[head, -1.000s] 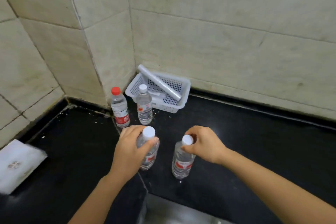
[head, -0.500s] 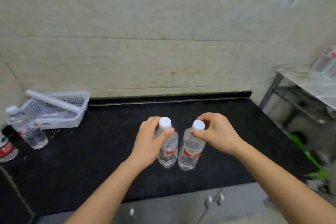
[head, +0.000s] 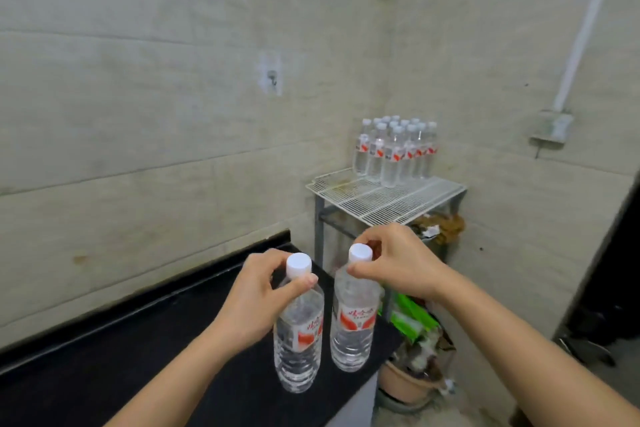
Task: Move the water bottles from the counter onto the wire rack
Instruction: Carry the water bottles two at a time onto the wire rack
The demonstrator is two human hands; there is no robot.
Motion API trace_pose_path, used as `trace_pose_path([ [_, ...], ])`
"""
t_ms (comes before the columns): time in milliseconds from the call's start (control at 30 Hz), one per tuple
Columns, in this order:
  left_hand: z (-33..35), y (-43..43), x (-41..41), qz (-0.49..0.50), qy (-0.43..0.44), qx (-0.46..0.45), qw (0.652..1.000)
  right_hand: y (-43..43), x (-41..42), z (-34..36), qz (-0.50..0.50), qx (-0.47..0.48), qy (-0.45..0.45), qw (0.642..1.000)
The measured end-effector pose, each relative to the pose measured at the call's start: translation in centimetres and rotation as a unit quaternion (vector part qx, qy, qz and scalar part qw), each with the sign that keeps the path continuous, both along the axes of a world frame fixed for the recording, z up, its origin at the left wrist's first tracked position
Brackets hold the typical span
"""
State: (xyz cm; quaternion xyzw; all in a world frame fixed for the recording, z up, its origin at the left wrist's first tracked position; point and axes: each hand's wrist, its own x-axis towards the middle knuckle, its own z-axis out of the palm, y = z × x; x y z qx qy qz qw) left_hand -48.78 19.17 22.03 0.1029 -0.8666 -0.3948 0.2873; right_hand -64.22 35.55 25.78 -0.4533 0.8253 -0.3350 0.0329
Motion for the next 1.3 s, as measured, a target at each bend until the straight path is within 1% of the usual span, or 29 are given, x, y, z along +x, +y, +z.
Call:
trace_pose_path([
  [100, 1.3, 0.4, -7.0, -0.047, 0.007, -0.032, 0.998, 2.0, -5.6, 2.1, -0.011, -0.007, 0.023, 1.0],
  [233, 3.8, 0.7, -16.4, -0.082, 0.046, -0.047, 0.994, 4.4, -13.7, 5.1, -0.014, -0.009, 0.026, 1.0],
  [333, 6.3, 1.4, -22.8, -0.106, 0.065, -0.037, 0.992, 5.6, -19.7, 7.0, -0.026, -0.003, 0.022, 0.999],
  [433, 8.7, 2.0, -29.0, -0.123, 0.08, -0.03, 0.989, 6.5, -25.3, 8.6, -0.06, -0.025, 0.028, 0.997],
  [567, 10.8, 2.9, -36.8, -0.158, 0.074, 0.024, 0.984, 6.7, -32.2, 10.2, -0.081, -0.037, 0.053, 0.995],
  [700, 11.1, 3.7, -44.2, -0.132, 0.08, 0.022, 0.988, 6.5, -40.1, 11.1, -0.085, -0.034, 0.072, 0.993],
  [900, 9.5, 4.1, -54.6, -0.083, 0.072, 0.015, 0.994, 5.1, -52.3, 10.9, -0.042, -0.034, 0.084, 0.995],
  [1067, 8.7, 4.1, -62.6, -0.036, 0.05, 0.09, 0.994, 4.1, -61.1, 10.3, 0.006, -0.018, 0.075, 0.997],
  [1300, 6.7, 4.8, -70.4, 0.009, 0.058, 0.114, 0.992, 2.1, -70.3, 7.0, 0.03, -0.06, 0.023, 0.997],
])
